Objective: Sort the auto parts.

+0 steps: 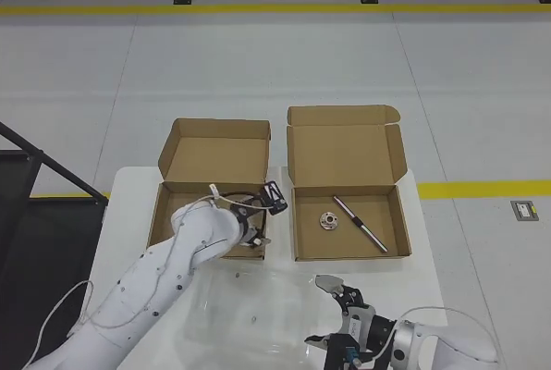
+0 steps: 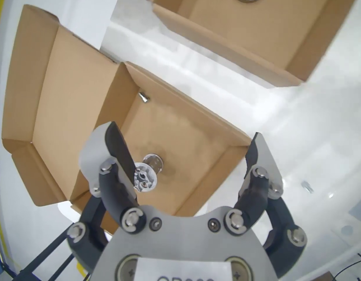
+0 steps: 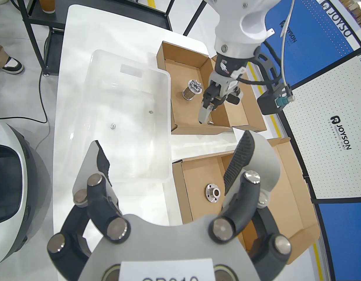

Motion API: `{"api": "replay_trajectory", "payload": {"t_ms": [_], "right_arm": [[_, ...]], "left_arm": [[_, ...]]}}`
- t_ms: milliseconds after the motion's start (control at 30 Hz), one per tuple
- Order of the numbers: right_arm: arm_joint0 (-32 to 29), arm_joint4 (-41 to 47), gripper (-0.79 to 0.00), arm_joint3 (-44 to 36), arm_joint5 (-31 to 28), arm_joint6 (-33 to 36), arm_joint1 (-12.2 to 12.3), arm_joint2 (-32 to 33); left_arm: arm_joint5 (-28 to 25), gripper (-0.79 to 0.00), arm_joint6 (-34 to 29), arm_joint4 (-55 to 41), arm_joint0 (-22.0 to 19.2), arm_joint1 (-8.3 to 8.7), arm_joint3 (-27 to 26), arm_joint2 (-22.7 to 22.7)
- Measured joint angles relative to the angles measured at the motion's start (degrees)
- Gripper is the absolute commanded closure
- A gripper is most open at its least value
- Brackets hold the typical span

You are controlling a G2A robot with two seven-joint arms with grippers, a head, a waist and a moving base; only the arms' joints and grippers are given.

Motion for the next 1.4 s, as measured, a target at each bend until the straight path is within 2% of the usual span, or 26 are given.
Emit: {"api": "replay_trajectory", "payload": {"t_ms": [133, 200, 267, 400, 833, 933, 1233, 1267, 1400], "right_arm": [[0.0, 0.0, -0.785, 0.0, 0.0, 0.0, 0.0, 0.0], [0.0, 0.0, -0.785, 0.0, 0.0, 0.0, 0.0, 0.0], [0.0, 0.0, -0.785, 0.0, 0.0, 0.0, 0.0, 0.0], [0.0, 0.0, -0.785, 0.0, 0.0, 0.0, 0.0, 0.0], [0.0, 0.0, -0.785, 0.0, 0.0, 0.0, 0.0, 0.0], [0.0, 0.0, -0.785, 0.0, 0.0, 0.0, 0.0, 0.0], [0.0, 0.0, -0.785, 0.0, 0.0, 0.0, 0.0, 0.0], [0.0, 0.0, -0.785, 0.0, 0.0, 0.0, 0.0, 0.0], [0.0, 0.0, -0.785, 0.0, 0.0, 0.0, 0.0, 0.0]], "left_arm": [[-6.1, -0.785, -6.2, -1.7, 8.3, 2.53, -11.9, -4.3], [-8.0, -0.785, -10.6, -2.6, 11.6, 3.29, -15.9, -4.6], [-7.6, -0.785, -13.6, -2.9, 13.2, 3.64, -17.7, -3.7], [-2.9, -0.785, -17.3, -8.1, 13.7, 4.09, -18.1, -2.0], [-2.2, -0.785, -16.5, -7.2, 14.1, 4.10, -17.4, -2.1], [1.0, -0.785, -14.4, -6.4, 15.6, 3.88, -17.0, -1.4], [11.9, -0.785, -14.4, 0.1, 18.5, 2.56, -17.1, 3.4], [12.7, -0.776, -14.3, 0.6, 18.5, 2.35, -16.6, 3.9], [14.8, -0.566, -13.2, 2.4, 17.7, 1.30, -13.3, 6.1]]}}
